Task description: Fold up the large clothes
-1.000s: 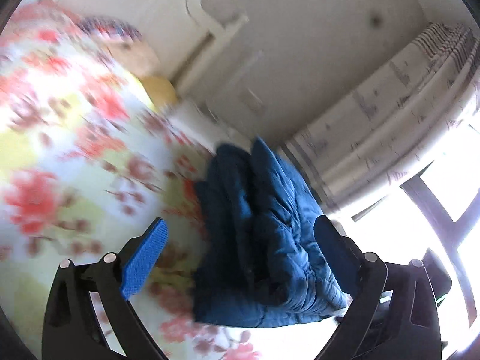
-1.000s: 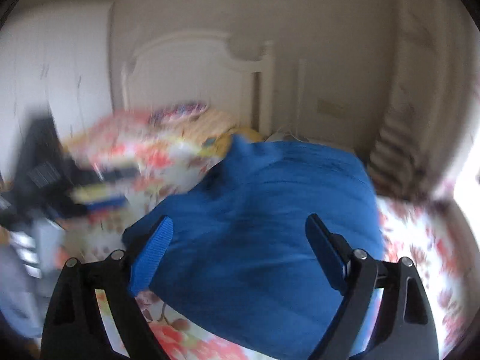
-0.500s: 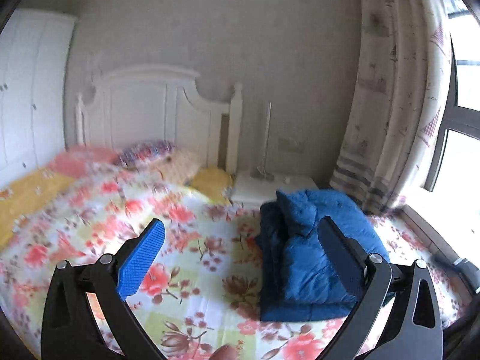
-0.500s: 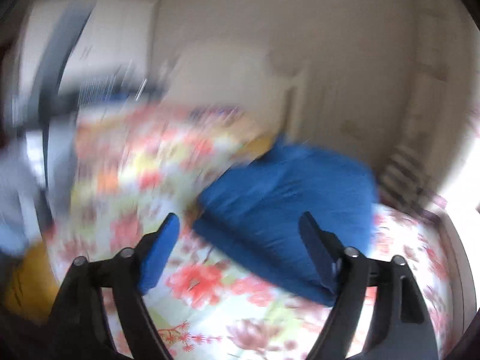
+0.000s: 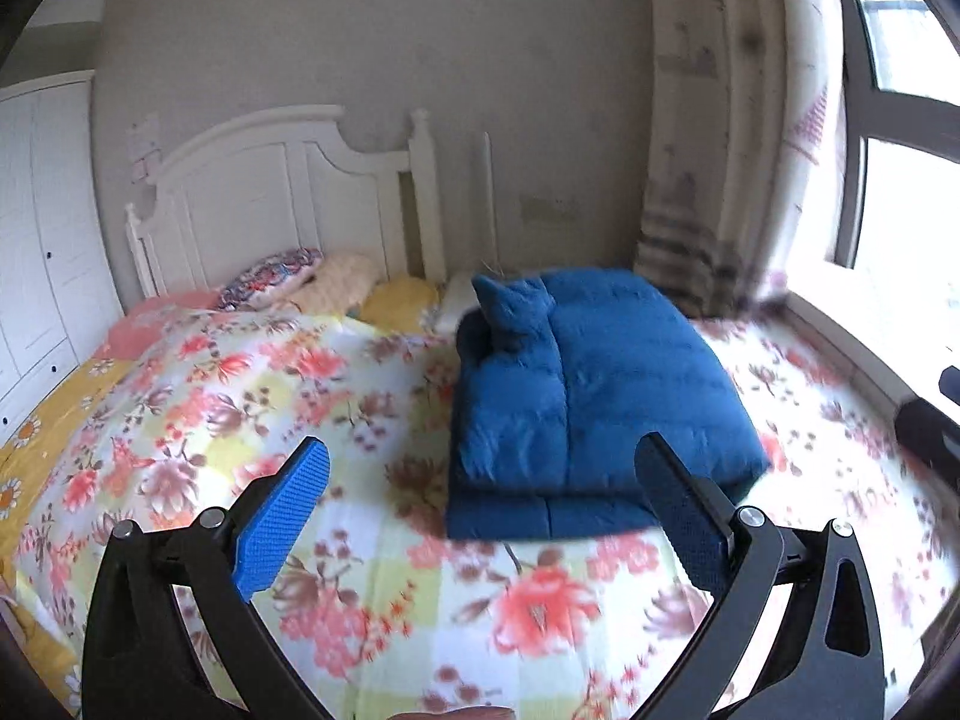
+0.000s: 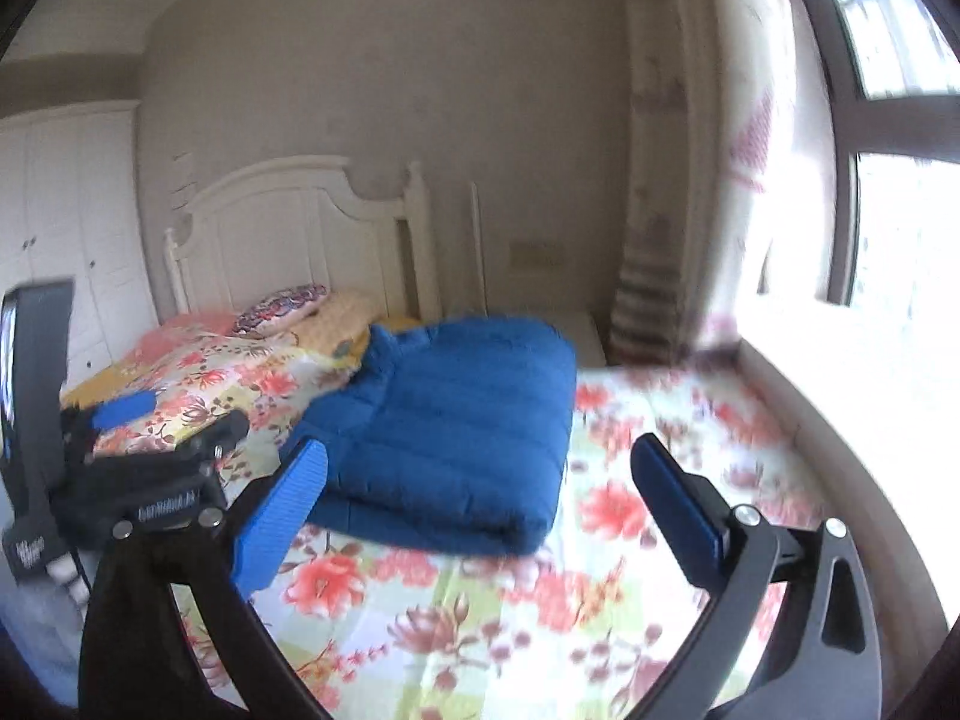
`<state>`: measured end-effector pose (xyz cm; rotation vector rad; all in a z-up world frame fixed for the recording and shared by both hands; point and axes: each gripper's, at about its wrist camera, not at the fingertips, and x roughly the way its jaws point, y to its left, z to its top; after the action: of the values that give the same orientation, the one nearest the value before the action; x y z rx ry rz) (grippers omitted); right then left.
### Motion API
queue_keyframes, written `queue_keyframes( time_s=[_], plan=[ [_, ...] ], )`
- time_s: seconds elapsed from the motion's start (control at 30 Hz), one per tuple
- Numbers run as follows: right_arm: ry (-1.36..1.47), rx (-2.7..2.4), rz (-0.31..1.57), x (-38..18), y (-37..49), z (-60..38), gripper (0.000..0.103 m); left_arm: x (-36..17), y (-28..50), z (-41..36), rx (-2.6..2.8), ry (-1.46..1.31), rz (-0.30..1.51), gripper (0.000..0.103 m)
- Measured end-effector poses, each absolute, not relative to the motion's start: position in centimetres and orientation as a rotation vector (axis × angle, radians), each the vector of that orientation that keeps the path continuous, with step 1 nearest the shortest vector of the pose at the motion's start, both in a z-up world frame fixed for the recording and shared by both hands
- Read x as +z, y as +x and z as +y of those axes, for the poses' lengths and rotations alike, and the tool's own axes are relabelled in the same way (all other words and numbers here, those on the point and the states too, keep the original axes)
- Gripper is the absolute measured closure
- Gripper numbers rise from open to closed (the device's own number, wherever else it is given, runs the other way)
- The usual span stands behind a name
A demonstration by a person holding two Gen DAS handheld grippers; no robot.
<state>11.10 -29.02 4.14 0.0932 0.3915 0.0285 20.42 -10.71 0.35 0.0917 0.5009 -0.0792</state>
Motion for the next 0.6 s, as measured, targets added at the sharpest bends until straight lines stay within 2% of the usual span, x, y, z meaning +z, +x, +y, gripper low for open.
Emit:
queue_keyframes(
  time_s=[0.6],
  plan=[
    [0.066,0.008,0.420,5.0,11.4,-28.8,0.002,0.3,20.0,-9.9,-0.070,0.084,0.508,0.005]
  ],
)
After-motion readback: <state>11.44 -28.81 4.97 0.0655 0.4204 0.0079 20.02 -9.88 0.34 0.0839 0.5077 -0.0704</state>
